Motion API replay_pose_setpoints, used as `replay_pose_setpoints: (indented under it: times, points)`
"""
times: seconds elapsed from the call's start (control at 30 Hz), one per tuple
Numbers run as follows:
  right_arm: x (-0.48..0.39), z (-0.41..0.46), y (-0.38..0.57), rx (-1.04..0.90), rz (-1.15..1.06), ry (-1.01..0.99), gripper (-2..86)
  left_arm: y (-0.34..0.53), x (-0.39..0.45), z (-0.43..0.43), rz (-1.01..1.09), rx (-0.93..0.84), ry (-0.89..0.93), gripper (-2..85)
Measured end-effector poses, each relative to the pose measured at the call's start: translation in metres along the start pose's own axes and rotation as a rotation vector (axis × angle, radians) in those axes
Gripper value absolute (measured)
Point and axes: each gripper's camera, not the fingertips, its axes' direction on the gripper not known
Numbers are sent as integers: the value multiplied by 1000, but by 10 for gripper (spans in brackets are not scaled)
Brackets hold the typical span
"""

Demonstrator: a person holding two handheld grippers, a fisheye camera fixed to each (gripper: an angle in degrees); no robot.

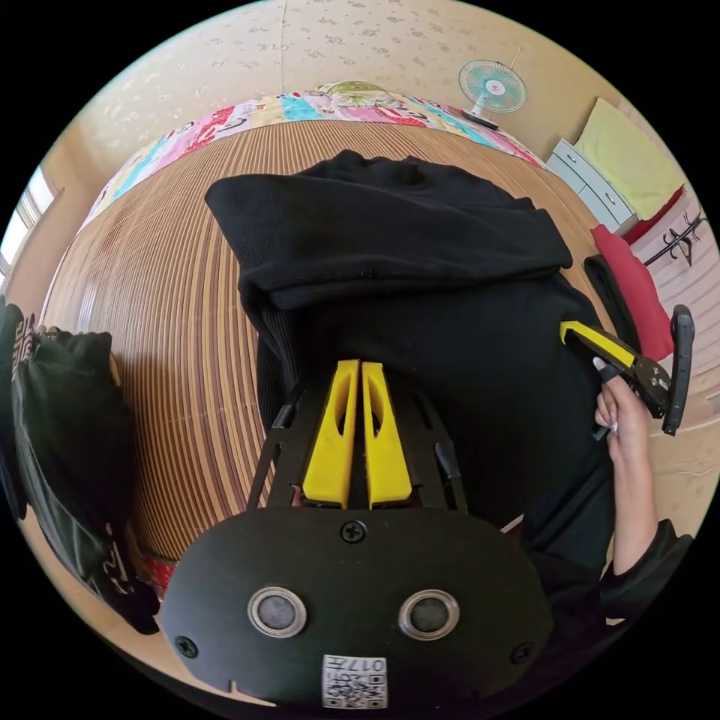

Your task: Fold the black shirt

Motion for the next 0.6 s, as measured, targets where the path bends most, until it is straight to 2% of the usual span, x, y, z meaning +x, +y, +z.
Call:
replay_pose_setpoints:
  times: [0.2,0.33,0.4,0.5,0.57,0.6]
  points:
    - [1,30,-28,12,31,-19,6,-34,-4,-7,56,72,-78,-9]
    - [2,41,-33,17,45,-36,6,-9,-9,-38,31,113,-54,-9]
    - [-7,44,-29,24,29,-11,5,61,-35,-96,-120,310,40,-7]
    - [-24,49,-26,22,4,45,4,178,-61,-170,-133,602,220,-1]
    - [-35,52,-24,26,-10,88,4,222,-71,-189,-87,604,304,14]
    - [-44,54,-23,27,-22,122,4,241,-78,-194,-81,541,332,35]
